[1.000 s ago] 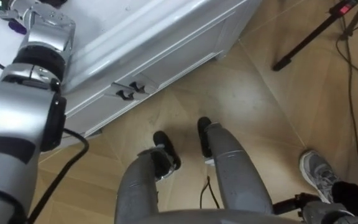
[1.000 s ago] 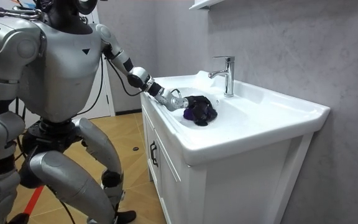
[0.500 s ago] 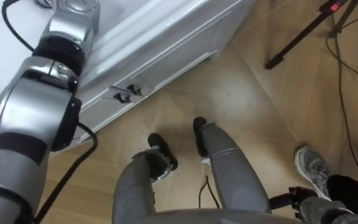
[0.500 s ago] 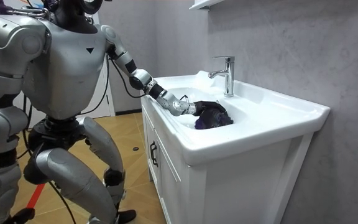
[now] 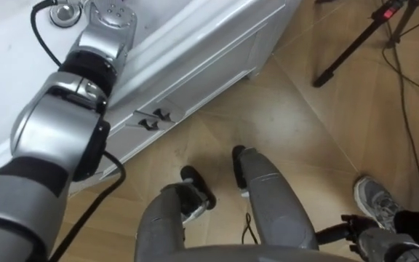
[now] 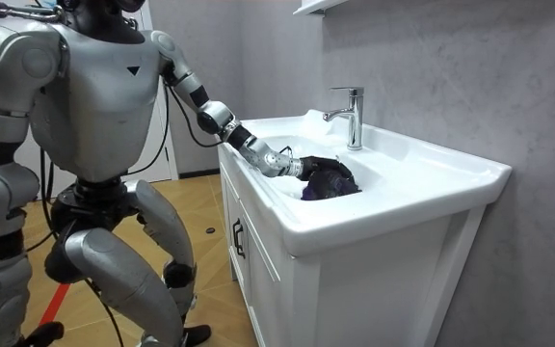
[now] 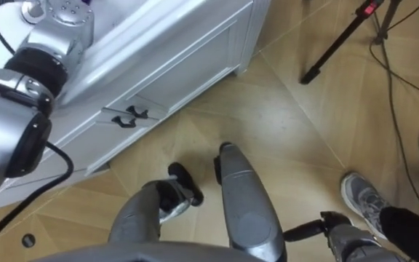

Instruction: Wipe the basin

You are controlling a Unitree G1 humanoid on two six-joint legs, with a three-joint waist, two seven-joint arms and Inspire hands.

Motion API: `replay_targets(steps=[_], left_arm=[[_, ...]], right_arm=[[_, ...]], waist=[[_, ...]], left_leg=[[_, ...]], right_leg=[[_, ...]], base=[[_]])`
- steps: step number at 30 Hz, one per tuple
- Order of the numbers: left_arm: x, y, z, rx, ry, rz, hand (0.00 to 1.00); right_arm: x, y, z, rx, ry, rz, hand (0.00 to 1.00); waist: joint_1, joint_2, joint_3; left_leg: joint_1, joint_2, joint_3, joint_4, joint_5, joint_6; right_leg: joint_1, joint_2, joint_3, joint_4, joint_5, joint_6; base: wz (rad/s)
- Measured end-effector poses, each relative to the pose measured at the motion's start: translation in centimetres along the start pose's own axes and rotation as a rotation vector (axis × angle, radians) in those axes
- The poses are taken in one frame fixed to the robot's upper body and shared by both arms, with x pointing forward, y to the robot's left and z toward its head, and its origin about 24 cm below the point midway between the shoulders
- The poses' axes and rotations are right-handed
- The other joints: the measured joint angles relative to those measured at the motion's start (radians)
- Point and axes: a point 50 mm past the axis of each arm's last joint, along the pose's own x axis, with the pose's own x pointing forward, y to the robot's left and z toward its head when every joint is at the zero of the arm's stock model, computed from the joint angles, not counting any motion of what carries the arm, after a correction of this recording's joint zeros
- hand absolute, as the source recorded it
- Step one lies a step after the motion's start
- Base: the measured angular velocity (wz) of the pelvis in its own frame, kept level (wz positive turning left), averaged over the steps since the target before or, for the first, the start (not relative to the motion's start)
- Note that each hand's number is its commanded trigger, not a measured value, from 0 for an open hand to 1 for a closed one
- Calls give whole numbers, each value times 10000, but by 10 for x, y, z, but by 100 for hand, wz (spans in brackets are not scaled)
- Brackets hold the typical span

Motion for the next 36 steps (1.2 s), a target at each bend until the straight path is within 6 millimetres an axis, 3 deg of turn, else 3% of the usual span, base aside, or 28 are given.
replay_targets(steps=[7,14,17,18,19,22,25,36], left_arm=[[0,6,-23,229,539,-394,100],[0,18,-49,890,1020,-950,100],[-2,23,-64,1155,1528,-1097,100],[-4,25,-74,1235,1846,-1227,100],[-7,28,-83,1251,2204,-1335,100],[-10,41,-106,2010,2994,-1370,100],[-19,55,-132,2573,3889,-1277,100],[-41,99,-183,3789,5443,-908,100]], right_arm=[[0,0,4,-135,-172,-35,0],[0,-1,-2,-178,68,-294,0],[0,-1,-1,-281,45,-414,0],[0,-1,-3,-203,102,-419,0],[0,-2,-6,-51,188,-448,0],[0,-4,-11,148,314,-578,0],[0,-9,-19,282,543,-840,0],[-2,-14,-52,-299,1213,-1106,0]], waist=[[-15,-134,76],[14,-425,10],[91,-446,-35],[156,-468,-111],[218,-445,-244],[270,-442,-300],[446,-309,-476],[1330,-83,-750]], left_leg=[[672,8,151,-122,-81,-106],[1166,48,74,-79,-145,-223],[1375,74,63,-133,-179,-249],[1510,71,57,-171,-190,-264],[1562,78,27,-172,-199,-277],[1899,82,-100,-195,-207,-303],[2216,172,-152,-372,-192,-353],[3595,-12,-450,-1436,50,-549]], right_leg=[[507,60,164,74,-146,-39],[1053,85,59,69,-274,-132],[1290,119,48,-25,-275,-133],[1398,123,57,-36,-289,-136],[1483,136,36,-63,-302,-138],[1965,174,-176,-260,-291,-164],[2376,262,-222,-578,-259,-184],[3885,313,-509,-1621,-188,-209]], base=[[-6],[2],[-6],[-4],[0],[10],[1],[7]])
